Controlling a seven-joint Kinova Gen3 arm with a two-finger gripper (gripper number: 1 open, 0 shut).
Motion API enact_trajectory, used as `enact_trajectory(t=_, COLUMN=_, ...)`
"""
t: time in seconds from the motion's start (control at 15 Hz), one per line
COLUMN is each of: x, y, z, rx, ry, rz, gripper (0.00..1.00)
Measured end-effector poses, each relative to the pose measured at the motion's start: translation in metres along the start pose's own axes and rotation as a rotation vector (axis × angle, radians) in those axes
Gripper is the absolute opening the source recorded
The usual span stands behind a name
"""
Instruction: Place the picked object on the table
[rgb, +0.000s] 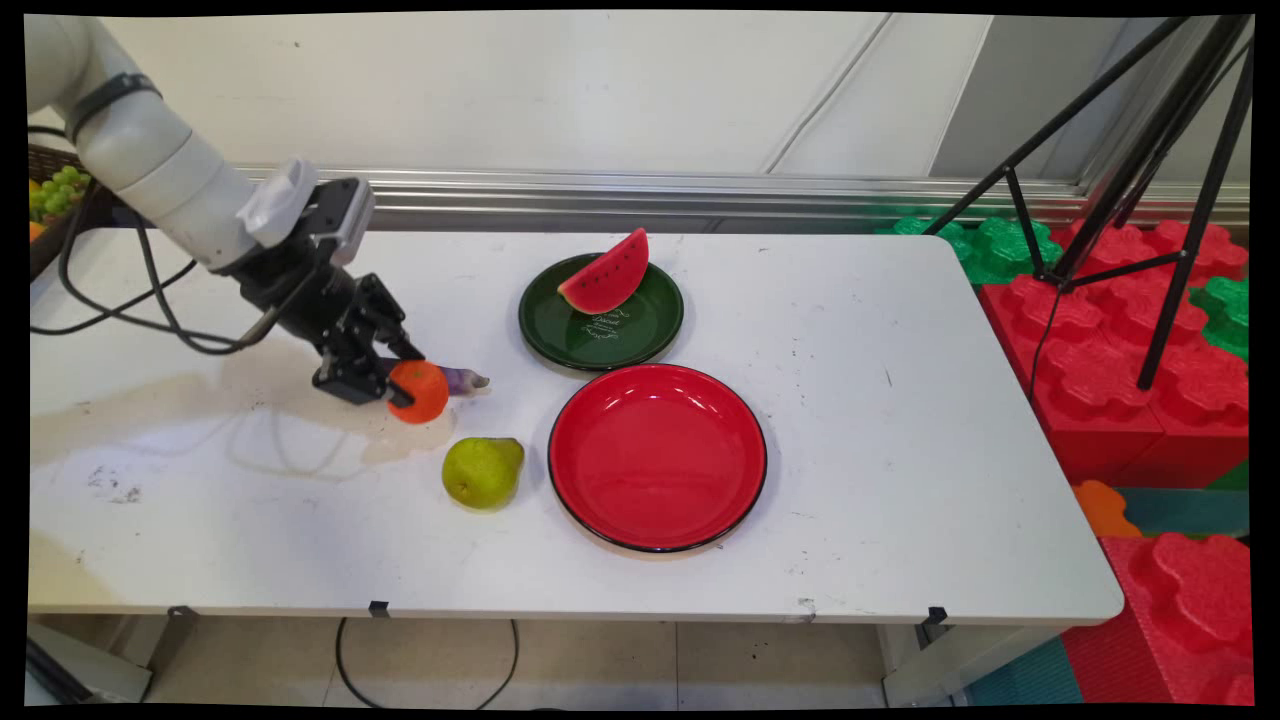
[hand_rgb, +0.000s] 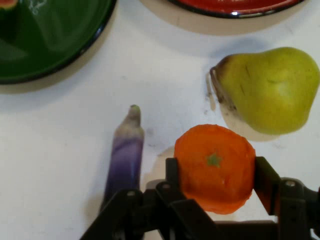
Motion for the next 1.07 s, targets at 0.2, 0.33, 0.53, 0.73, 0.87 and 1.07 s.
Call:
enact_trajectory(t=0.2, x=-0.007, y=0.004, z=0.01, rx=-0.008, ry=-0.01, rz=-0.002, gripper=0.0)
enact_trajectory(t=0.33, x=-0.012, y=0.006, z=0.018, rx=-0.012, ry=-0.014, rz=-0.003, gripper=0.0)
enact_trajectory(t=0.53, x=-0.017, y=0.008, z=0.031, rx=-0.016, ry=-0.013, rz=-0.002, gripper=0.0)
enact_trajectory(t=0.73, x=-0.023, y=0.009, z=0.041, rx=-0.012, ry=-0.007, rz=-0.001, gripper=0.0)
enact_trajectory(t=0.87, x=-0.025, y=0.009, z=0.044, rx=-0.007, ry=-0.001, rz=-0.003, gripper=1.0)
enact_trajectory(t=1.07, x=-0.027, y=0.01, z=0.045, rx=0.0, ry=0.011, rz=-0.004, gripper=1.0)
